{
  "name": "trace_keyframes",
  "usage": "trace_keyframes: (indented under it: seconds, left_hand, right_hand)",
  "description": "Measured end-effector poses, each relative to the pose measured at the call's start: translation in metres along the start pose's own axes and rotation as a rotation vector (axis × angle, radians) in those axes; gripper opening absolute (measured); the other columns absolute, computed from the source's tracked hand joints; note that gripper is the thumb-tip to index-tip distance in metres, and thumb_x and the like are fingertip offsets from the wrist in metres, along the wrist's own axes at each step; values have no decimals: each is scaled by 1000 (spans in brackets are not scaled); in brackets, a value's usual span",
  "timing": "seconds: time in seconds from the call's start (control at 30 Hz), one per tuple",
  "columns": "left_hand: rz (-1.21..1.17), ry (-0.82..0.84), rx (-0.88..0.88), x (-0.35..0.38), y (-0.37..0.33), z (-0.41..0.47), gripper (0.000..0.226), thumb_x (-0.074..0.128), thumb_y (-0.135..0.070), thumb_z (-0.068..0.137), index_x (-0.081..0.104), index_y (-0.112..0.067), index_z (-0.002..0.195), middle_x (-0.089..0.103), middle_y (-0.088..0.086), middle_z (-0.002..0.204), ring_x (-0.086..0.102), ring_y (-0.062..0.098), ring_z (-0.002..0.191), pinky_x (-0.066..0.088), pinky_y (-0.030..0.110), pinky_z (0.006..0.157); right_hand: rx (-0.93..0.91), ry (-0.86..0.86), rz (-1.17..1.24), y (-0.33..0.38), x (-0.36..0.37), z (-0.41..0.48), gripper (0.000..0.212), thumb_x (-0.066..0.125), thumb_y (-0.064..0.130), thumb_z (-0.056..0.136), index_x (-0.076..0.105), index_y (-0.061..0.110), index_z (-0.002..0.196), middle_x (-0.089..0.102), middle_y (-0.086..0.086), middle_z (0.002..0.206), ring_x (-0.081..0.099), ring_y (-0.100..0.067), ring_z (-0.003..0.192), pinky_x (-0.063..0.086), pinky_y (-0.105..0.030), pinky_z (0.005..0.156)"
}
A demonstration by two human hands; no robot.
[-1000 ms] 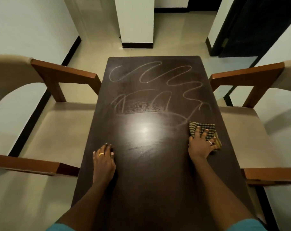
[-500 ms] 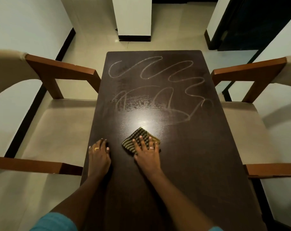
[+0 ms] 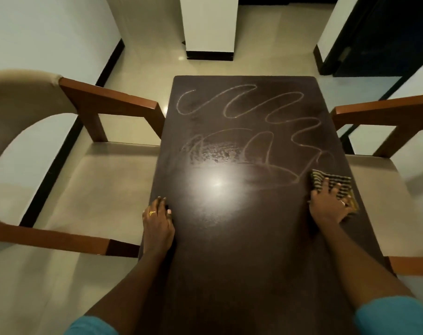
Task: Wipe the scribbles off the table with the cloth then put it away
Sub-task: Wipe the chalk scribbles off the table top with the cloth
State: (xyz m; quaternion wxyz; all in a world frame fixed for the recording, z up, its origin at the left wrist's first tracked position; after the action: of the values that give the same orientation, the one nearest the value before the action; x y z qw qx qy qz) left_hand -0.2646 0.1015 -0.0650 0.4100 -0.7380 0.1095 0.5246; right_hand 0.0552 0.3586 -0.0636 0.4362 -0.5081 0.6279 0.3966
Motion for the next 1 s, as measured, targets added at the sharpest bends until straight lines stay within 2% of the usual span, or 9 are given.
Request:
trace_keyframes:
  seconds: [0.13,0.33,0.47,0.57,0.67,0.77,0.87,1.0]
  left_hand:
    - [-20,-19,-88,-10,23,11,40,34,-17,98,39,-4,135,36,16,146,28,33,135,29,48,112]
    - [-117,9,-166,-13,44,22,42,33,-22,99,35,-9,138,31,12,148,28,29,137,33,43,108]
    - [-139,23,-144,-13,52,29,39,31,-22,99,42,-9,134,43,12,140,34,26,133,33,41,108]
    - [-120,27,-105,-13,55,34,37,31,-21,99,47,-8,130,49,12,136,33,26,132,31,40,108]
    - [-83,20,-62,-16,55,36,36,33,-19,98,49,-6,128,53,14,132,39,28,128,33,40,107]
    - [-64,2,-16,-20,51,37,34,34,-17,98,51,-5,125,57,15,127,45,28,123,33,39,106]
    - [-46,-2,14,-23,41,43,35,35,-18,98,50,-6,127,56,15,129,45,28,123,33,40,107]
    - [-27,21,73,-23,29,55,38,35,-17,98,44,-8,133,49,13,138,36,29,131,26,43,112]
  right_hand:
    - [49,11,41,52,5,-1,58,32,39,100,13,21,152,9,-12,160,8,-49,141,9,-62,111]
    - [-168,27,-5,173,34,-45,59,33,41,99,16,22,152,11,-11,160,11,-50,140,11,-62,110]
    - [-408,37,-70,260,59,-98,62,32,45,98,11,24,152,10,-10,160,11,-49,141,10,-62,111]
    - [-671,62,-159,310,79,-147,65,32,48,98,7,23,152,8,-12,160,11,-48,142,9,-63,111]
    - [-925,110,-216,334,92,-178,60,28,46,99,6,28,152,5,-9,160,5,-45,144,3,-60,113]
    - [-1046,138,-283,335,89,-172,56,26,46,100,6,34,151,4,-5,161,4,-43,145,2,-58,114]
    - [-1038,138,-285,326,80,-150,55,26,47,99,8,37,150,8,-5,161,7,-42,145,4,-57,114]
    - [-798,86,-220,297,64,-111,62,36,44,96,10,32,151,10,-10,160,14,-44,143,8,-60,113]
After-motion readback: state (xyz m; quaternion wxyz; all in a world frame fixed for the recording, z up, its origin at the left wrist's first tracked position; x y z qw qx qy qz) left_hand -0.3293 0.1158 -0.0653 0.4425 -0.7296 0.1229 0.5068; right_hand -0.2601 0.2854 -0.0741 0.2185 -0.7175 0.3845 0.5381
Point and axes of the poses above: each hand's wrist, its own z-axis towards the middle knuckle, its own x-axis out of the palm, y = z × x, the point moved 1 cm from there along z, towards the middle knuckle
